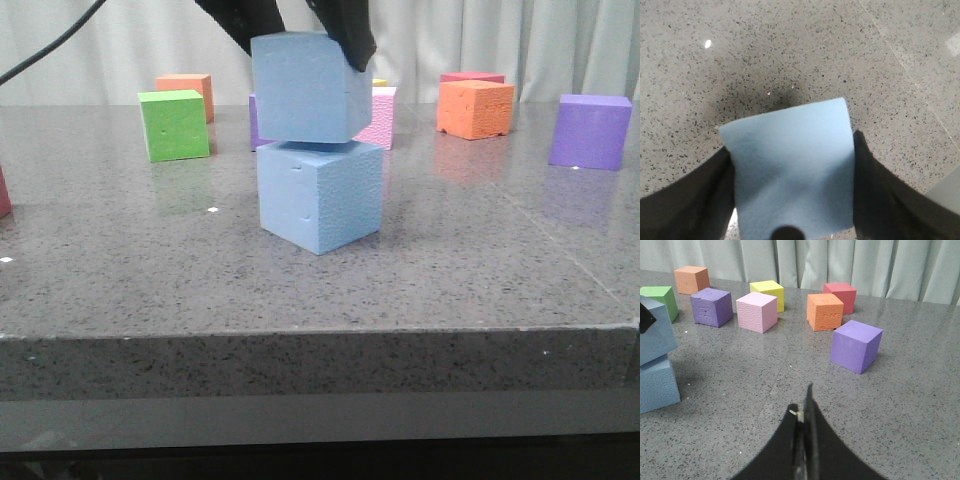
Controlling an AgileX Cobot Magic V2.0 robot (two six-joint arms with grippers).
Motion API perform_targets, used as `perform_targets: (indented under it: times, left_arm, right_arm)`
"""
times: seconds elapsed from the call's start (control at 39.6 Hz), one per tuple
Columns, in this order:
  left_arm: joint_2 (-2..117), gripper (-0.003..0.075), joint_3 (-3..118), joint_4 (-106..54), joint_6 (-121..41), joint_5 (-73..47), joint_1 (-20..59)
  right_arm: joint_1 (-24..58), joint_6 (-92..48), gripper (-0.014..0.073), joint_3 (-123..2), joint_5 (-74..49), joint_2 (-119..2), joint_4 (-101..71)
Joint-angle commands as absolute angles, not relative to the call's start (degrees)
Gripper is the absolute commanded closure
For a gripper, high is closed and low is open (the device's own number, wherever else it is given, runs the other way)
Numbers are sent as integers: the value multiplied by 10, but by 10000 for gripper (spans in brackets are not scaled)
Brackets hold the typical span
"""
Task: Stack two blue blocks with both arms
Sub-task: 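Lower the held blue cube onto the centered blue cube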
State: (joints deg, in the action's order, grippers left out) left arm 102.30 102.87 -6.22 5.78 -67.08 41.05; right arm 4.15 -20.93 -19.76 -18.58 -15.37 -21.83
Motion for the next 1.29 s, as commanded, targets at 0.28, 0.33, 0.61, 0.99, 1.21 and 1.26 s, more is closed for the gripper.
perform_targets:
  times: [0.28, 0.33, 0.61, 0.99, 1.21, 1.26]
  left_arm:
    - [995, 289, 1044, -66, 56, -647, 414]
    - [995, 289, 1044, -66, 56, -650, 414]
    - [1018, 289, 1044, -70, 44, -670, 414]
    - [1035, 232, 1046, -75, 44, -677, 414]
    - [1035, 171, 1046, -75, 48, -681, 414]
    - [1034, 171, 1046, -75, 50, -679, 414]
  right_arm:
    - [40, -214, 662, -212, -146, -158, -223]
    - [40, -214, 662, -212, -146, -158, -223]
    - [40, -214, 662, -212, -146, -158, -223]
    - [40, -214, 662, -212, -146, -158, -223]
    - [40, -214, 662, -212, -146, -158, -223]
    - [40, -214, 662, -212, -146, -158, -223]
